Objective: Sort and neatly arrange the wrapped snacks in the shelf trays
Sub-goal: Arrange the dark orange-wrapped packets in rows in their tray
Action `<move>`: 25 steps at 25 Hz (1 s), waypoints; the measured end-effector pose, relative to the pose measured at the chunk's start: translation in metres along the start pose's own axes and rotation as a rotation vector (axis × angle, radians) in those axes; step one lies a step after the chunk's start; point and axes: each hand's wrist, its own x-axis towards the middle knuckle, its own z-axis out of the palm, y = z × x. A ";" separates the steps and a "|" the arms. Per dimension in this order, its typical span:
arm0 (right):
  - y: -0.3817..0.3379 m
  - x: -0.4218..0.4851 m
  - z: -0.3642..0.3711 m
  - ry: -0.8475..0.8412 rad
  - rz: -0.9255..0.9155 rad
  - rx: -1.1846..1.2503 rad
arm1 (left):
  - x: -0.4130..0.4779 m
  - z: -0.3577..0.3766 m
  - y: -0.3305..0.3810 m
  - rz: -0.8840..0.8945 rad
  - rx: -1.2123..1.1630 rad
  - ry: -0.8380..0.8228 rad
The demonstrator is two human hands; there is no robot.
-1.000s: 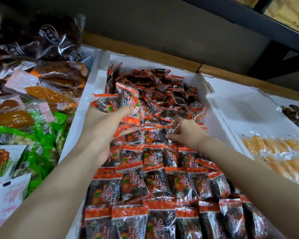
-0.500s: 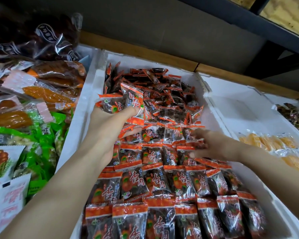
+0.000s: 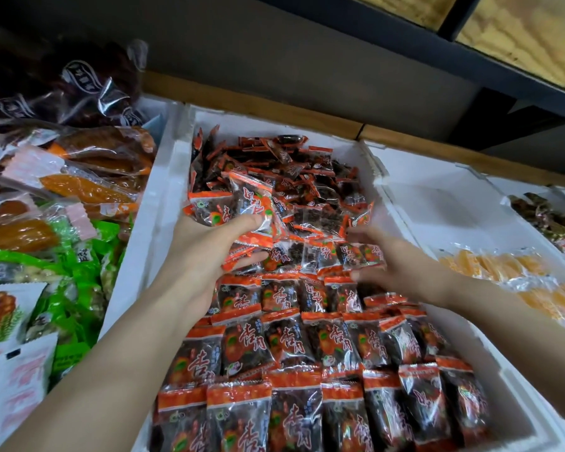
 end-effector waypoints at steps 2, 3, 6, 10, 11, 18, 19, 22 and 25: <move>-0.039 0.005 0.001 0.178 -0.050 0.280 | -0.005 0.002 0.002 0.015 0.010 -0.052; -0.059 0.010 0.002 0.190 -0.063 0.415 | -0.007 0.002 0.004 0.008 0.022 -0.094; -0.095 0.028 0.006 0.101 -0.101 0.494 | -0.009 -0.003 0.010 -0.034 0.046 -0.207; -0.108 0.044 0.005 0.060 -0.092 0.652 | -0.011 -0.012 0.020 0.043 -0.029 -0.175; -0.109 0.046 0.005 0.050 -0.076 0.710 | -0.014 -0.012 0.022 0.046 -0.050 -0.171; -0.106 0.064 0.006 0.111 -0.031 1.099 | 0.019 -0.025 0.021 0.091 -0.100 0.185; -0.103 0.066 0.007 0.142 0.001 1.125 | 0.022 -0.026 0.022 0.119 -0.117 0.229; -0.097 0.076 0.024 0.174 0.142 0.970 | 0.021 -0.027 0.025 0.200 -0.156 0.299; -0.105 0.093 0.048 0.068 0.134 0.668 | 0.020 -0.028 0.027 0.197 -0.186 0.304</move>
